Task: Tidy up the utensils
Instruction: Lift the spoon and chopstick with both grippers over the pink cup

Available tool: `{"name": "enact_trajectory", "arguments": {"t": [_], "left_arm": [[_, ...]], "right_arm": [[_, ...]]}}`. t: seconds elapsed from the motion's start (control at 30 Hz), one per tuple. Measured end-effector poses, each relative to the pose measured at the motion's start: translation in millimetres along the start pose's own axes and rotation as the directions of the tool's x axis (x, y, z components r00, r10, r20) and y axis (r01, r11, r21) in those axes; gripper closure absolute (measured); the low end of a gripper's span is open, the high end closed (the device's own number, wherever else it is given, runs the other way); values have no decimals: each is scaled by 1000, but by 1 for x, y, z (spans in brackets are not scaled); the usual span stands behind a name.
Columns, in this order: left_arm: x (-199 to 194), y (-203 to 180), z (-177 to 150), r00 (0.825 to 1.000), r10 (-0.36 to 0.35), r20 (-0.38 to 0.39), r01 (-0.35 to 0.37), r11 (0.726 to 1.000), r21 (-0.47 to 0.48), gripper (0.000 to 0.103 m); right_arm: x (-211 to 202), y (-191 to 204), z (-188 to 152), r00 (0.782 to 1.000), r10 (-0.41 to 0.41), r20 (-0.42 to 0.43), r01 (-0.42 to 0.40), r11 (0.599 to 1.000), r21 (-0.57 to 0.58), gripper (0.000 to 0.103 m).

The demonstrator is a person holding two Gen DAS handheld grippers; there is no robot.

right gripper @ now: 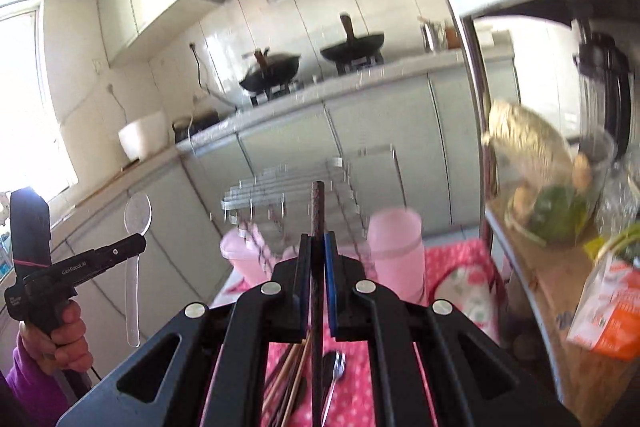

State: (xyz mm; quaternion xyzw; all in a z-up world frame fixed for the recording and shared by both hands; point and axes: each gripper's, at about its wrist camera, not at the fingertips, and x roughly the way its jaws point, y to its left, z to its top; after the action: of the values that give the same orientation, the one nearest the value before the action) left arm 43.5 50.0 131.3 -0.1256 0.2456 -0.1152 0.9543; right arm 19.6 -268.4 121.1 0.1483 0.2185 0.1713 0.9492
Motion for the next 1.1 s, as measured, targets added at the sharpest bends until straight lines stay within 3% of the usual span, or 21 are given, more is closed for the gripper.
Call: {"name": "enact_trajectory", "arguments": {"t": [0.3, 0.43, 0.57, 0.87, 1.1], "left_arm": [[31, 5, 65, 980, -6, 200, 16, 999, -49, 101], [55, 8, 78, 965, -18, 260, 34, 998, -58, 101], [84, 7, 72, 952, 10, 305, -5, 1000, -17, 101], [130, 21, 56, 957, 27, 288, -24, 1000, -16, 101], [139, 30, 37, 973, 0, 230, 5, 1000, -22, 101]], "right_arm": [[19, -2, 67, 979, -8, 202, 15, 999, -31, 97], [43, -11, 83, 969, -14, 245, 28, 998, -55, 97], [63, -22, 85, 961, -25, 274, 45, 997, -68, 97], [105, -37, 79, 955, -93, 282, 128, 986, -109, 97], [119, -47, 63, 980, -114, 164, 125, 990, -60, 97]]}}
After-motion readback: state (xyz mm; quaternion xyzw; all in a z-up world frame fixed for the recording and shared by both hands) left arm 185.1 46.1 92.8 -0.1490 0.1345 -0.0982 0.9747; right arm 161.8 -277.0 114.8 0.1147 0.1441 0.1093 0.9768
